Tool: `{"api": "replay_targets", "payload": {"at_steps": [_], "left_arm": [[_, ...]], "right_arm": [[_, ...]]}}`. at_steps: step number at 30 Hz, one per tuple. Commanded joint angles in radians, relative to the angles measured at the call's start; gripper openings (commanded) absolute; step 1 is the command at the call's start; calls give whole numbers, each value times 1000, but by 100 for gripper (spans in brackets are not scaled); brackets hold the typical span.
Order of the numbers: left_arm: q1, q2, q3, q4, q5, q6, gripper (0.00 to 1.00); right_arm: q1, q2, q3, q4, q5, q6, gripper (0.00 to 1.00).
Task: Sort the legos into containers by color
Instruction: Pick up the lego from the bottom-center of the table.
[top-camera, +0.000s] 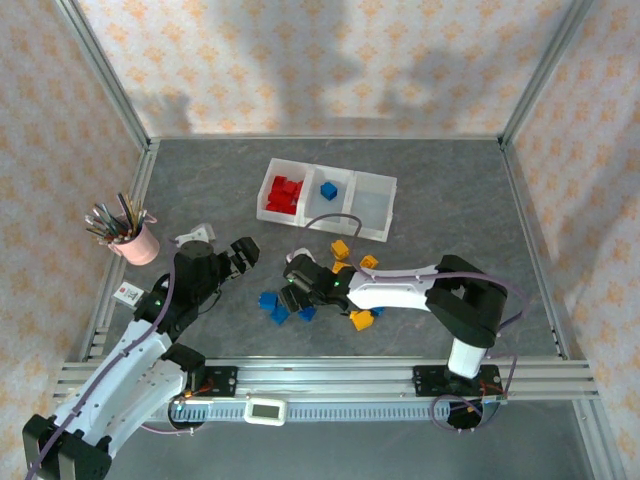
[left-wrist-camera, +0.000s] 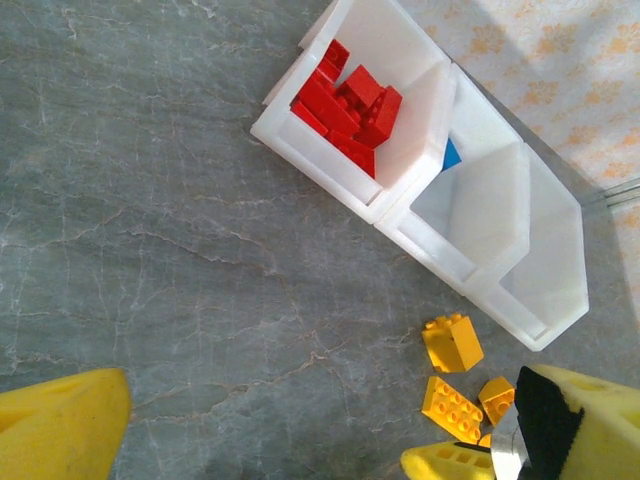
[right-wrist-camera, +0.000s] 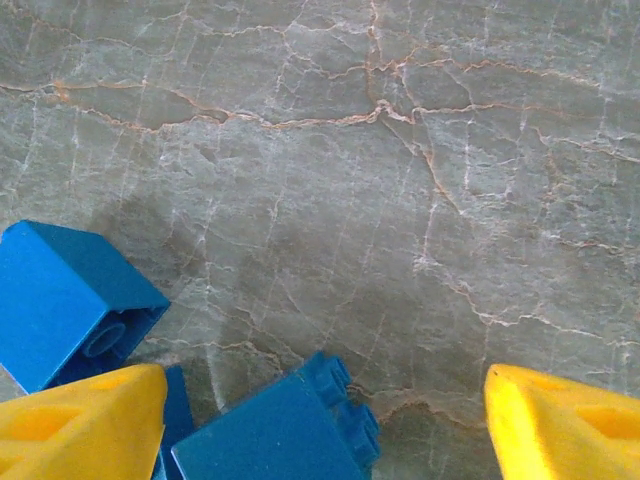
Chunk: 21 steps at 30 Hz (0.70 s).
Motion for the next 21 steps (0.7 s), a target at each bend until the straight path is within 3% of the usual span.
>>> {"api": "replay_targets", "payload": {"at_steps": [1,4,8,12,21], "left_arm": [[2,-22,-11,-14,-26,-7,99],[2,-20,-5,-16,-20,-4,99],[3,-13,-5,-14,-24,2,99],[2,-4,-10,-4,-15,2,99],[3,9,-4,4,-5,0,99]], "right_arm": [[8,26,29,-21,37,81,83],[8,33,36,-30,76,122,81],[8,67,53,-45,18,144,79],[10,70,42,-69,36,155,79],[11,5,-1,-157,91,204,65]]}}
